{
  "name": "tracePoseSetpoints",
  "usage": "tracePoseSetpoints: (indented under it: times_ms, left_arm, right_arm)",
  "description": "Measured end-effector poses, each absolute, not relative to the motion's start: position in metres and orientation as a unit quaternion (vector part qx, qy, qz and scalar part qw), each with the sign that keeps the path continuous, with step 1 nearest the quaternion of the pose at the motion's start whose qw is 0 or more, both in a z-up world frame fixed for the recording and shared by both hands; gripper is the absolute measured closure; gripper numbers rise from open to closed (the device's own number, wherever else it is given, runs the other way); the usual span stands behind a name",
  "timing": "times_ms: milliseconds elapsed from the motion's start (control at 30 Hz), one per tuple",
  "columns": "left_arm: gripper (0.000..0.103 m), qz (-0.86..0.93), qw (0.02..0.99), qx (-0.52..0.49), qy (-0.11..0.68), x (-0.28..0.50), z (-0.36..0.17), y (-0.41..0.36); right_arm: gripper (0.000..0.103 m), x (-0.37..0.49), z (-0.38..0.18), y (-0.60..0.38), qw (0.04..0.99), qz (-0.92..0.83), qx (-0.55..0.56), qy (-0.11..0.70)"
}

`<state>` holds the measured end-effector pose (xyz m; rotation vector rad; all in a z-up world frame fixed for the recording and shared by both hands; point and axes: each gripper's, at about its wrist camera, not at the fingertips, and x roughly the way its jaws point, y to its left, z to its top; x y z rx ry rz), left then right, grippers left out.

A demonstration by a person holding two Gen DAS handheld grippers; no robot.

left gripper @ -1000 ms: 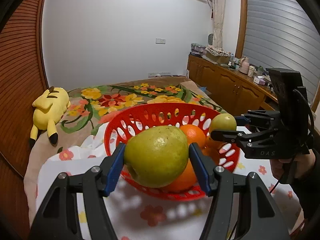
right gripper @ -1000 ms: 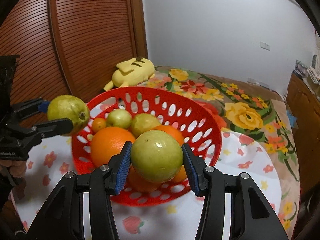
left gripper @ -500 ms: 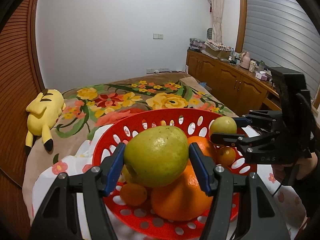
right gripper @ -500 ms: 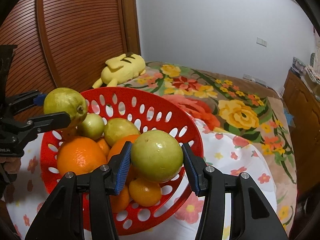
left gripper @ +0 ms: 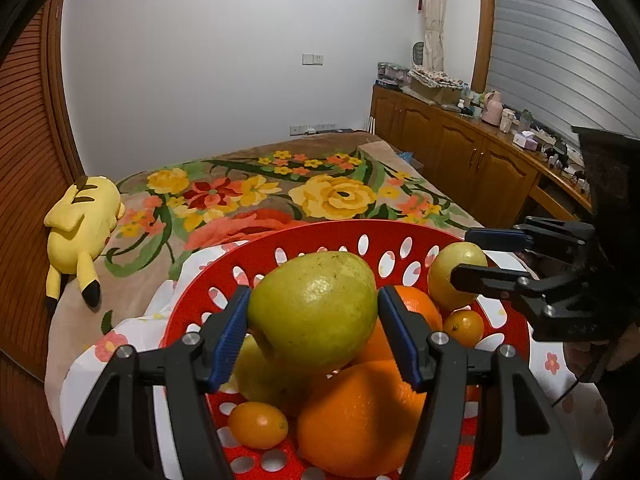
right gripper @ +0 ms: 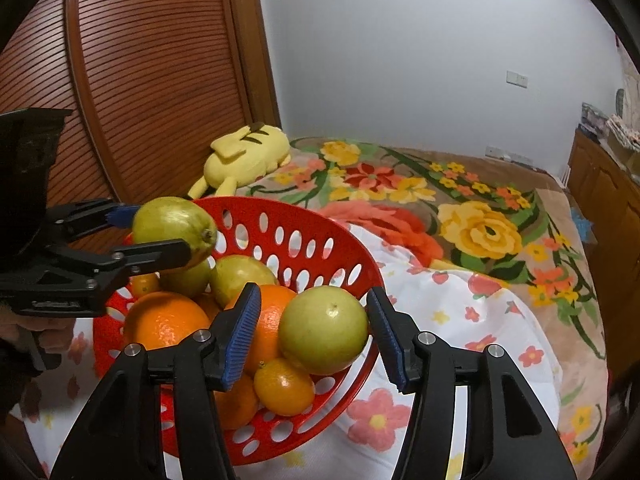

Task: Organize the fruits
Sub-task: 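Open the left gripper to drop its pomelo while the right gripper releases its pomelo into the basket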

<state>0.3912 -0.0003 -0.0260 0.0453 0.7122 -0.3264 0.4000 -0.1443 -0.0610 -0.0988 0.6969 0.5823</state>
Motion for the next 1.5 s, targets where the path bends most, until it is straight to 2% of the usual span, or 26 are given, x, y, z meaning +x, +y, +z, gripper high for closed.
tracePoseSetpoints:
  times_ms: [667,1000,1500]
  left_arm:
    - [0.039,-0.138,0.913,0.029,0.383,0.406,-0.041,-0.009]
    - [0.035,-0.142,0.922,0.025,0.359,0.401,-0.03,-0.005]
    - [0.034,-0.128,0.932,0.011,0.338,0.344,-0.014,0.011]
  right_arm:
    - [0.045,0.386,-0.057,-0.151,0.898,0.291,-0.042,0.328]
    - [0.045,0.38,-0.056,-0.15,0.898,0.291,-0.041,0.327]
    - [0.045,0.342,-0.053,-0.151,0.906,0.275,-0.026,0.319]
